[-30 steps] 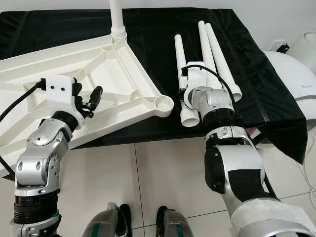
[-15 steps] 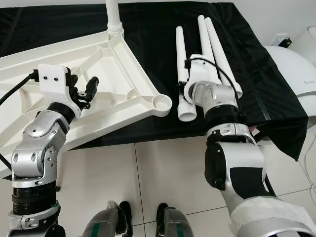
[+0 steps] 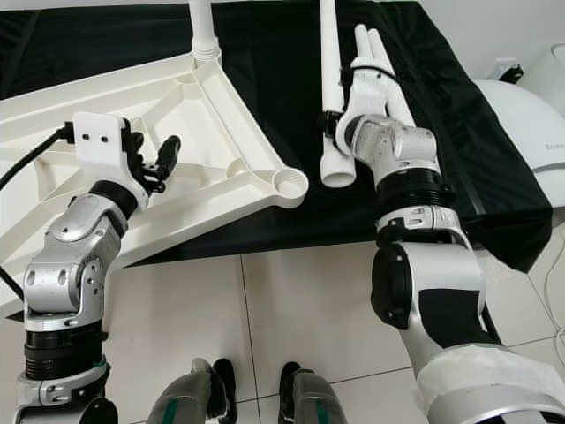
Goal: Building children table
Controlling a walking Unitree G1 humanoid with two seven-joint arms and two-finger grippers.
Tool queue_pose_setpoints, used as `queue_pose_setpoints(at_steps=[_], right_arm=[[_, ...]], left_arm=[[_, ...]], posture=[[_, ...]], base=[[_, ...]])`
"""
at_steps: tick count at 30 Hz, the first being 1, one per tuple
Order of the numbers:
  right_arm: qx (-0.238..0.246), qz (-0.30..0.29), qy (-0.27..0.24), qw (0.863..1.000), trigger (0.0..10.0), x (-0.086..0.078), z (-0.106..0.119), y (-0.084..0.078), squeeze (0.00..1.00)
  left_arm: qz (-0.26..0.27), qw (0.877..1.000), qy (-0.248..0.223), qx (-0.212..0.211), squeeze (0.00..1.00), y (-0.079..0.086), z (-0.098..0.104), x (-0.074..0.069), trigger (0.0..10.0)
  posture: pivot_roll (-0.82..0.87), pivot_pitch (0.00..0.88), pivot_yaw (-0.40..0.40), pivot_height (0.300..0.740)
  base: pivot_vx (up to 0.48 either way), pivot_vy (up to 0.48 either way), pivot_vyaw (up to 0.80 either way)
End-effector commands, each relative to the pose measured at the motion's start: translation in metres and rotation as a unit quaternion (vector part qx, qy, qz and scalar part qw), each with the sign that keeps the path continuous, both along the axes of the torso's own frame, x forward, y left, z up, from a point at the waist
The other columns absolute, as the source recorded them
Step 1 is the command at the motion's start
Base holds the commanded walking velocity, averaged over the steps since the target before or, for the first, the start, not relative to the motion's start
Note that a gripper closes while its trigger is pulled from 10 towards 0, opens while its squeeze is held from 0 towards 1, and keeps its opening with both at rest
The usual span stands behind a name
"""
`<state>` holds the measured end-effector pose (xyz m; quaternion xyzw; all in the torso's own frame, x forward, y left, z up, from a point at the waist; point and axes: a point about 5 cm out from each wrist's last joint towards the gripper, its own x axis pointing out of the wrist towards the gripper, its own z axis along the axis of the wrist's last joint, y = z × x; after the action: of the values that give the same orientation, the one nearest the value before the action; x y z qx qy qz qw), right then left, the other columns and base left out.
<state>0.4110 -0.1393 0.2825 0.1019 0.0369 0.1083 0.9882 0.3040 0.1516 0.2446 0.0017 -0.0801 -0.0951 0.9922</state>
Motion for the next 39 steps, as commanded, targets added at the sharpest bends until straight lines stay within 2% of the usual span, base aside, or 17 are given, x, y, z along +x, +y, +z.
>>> queue_pose_setpoints(at_steps=[1, 5, 7, 10, 13, 14, 15, 16, 19, 20, 21, 22, 23, 30, 31, 36, 39], right_arm=[[0.015, 0.031, -0.021, 0.999, 10.0, -0.004, -0.005, 0.005, 0.00], [0.024, 0.053, -0.032, 0.998, 10.0, -0.007, -0.008, 0.007, 0.00], [0.032, 0.075, -0.047, 0.996, 10.0, -0.011, -0.012, 0.010, 0.00], [0.026, 0.078, -0.063, 0.995, 10.0, -0.013, -0.014, 0.010, 0.00], [0.028, 0.083, -0.068, 0.994, 10.0, -0.015, -0.018, 0.009, 0.00], [0.030, 0.086, -0.075, 0.993, 10.0, -0.016, -0.018, 0.010, 0.00], [0.030, 0.086, -0.075, 0.993, 10.0, -0.016, -0.018, 0.010, 0.00], [0.034, 0.093, -0.085, 0.991, 10.0, -0.019, -0.019, 0.010, 0.00], [0.040, 0.102, -0.098, 0.989, 10.0, -0.022, -0.019, 0.011, 0.00], [0.043, 0.109, -0.109, 0.987, 10.0, -0.025, -0.019, 0.012, 0.00], [0.045, 0.113, -0.117, 0.986, 10.0, -0.027, -0.018, 0.012, 0.00], [0.045, 0.113, -0.117, 0.986, 10.0, -0.027, -0.018, 0.012, 0.00], [0.047, 0.115, -0.125, 0.984, 10.0, -0.029, -0.019, 0.011, 0.00], [0.069, 0.133, -0.174, 0.973, 10.0, -0.044, -0.016, 0.013, 0.00], [0.071, 0.144, -0.196, 0.967, 10.0, -0.051, -0.015, 0.015, 0.00], [0.070, 0.165, -0.226, 0.957, 10.0, -0.063, -0.015, 0.021, 0.00], [0.089, 0.207, -0.267, 0.937, 10.0, -0.080, -0.016, 0.029, 0.00]], left_arm=[[-0.001, 1.000, 0.002, -0.007, 0.00, 0.001, 0.003, 0.001, 10.0], [-0.009, 1.000, -0.001, -0.019, 0.00, 0.002, 0.007, 0.003, 10.0], [-0.026, 0.999, -0.013, -0.020, 0.00, 0.003, 0.017, 0.005, 10.0], [-0.047, 0.998, -0.020, -0.024, 0.00, 0.001, 0.023, 0.006, 10.0], [-0.061, 0.998, -0.028, -0.006, 0.00, -0.002, 0.028, 0.009, 10.0], [-0.070, 0.997, -0.028, -0.010, 0.36, -0.004, 0.029, 0.010, 10.0], [-0.070, 0.997, -0.028, -0.010, 0.36, -0.004, 0.029, 0.010, 10.0], [-0.081, 0.996, -0.027, -0.016, 1.00, -0.007, 0.031, 0.011, 10.0], [-0.093, 0.995, -0.029, -0.016, 1.00, -0.010, 0.034, 0.014, 10.0], [-0.106, 0.994, -0.028, -0.018, 0.96, -0.015, 0.038, 0.016, 10.0], [-0.114, 0.993, -0.028, -0.020, 0.83, -0.017, 0.040, 0.017, 10.0], [-0.114, 0.993, -0.028, -0.020, 0.83, -0.017, 0.040, 0.017, 10.0], [-0.127, 0.991, -0.027, -0.014, 0.00, -0.021, 0.041, 0.017, 10.0], [-0.172, 0.985, -0.019, 0.010, 0.00, -0.032, 0.034, 0.011, 10.0], [-0.183, 0.983, -0.015, 0.003, 0.00, -0.033, 0.031, 0.010, 10.0], [-0.195, 0.981, -0.007, -0.018, 0.00, -0.035, 0.029, 0.010, 10.0], [-0.227, 0.972, 0.004, -0.058, 0.00, -0.043, 0.028, 0.004, 10.0]], posture=[[-0.02, 0.176, -0.045, 0.740], [-0.02, 0.176, -0.045, 0.740], [-0.01, 0.172, -0.045, 0.740], [-0.01, 0.172, -0.045, 0.740], [-0.01, 0.172, -0.045, 0.740], [-0.01, 0.172, -0.045, 0.740], [-0.01, 0.172, -0.045, 0.740], [-0.01, 0.172, -0.045, 0.740], [-0.01, 0.172, -0.045, 0.740], [-0.02, 0.173, -0.038, 0.740], [-0.03, 0.174, -0.035, 0.740], [-0.03, 0.174, -0.035, 0.740], [-0.03, 0.171, -0.032, 0.740], [-0.04, 0.159, -0.021, 0.740], [-0.04, 0.157, -0.017, 0.740], [-0.04, 0.153, -0.017, 0.740], [-0.03, 0.139, -0.023, 0.740]], base=[[0.000, 0.000, 0.00], [0.000, 0.000, 0.00], [0.000, 0.000, 0.00], [0.000, 0.000, 0.00], [0.000, 0.000, 0.00], [0.000, 0.000, 0.00], [0.000, 0.000, 0.00], [0.000, 0.000, 0.00], [0.000, 0.000, 0.00], [0.000, 0.000, 0.00], [0.000, 0.000, 0.00], [0.000, 0.000, 0.00], [0.000, 0.000, 0.00], [0.000, 0.000, 0.00], [0.000, 0.000, 0.00], [0.000, 0.000, 0.00], [0.000, 0.000, 0.00]])
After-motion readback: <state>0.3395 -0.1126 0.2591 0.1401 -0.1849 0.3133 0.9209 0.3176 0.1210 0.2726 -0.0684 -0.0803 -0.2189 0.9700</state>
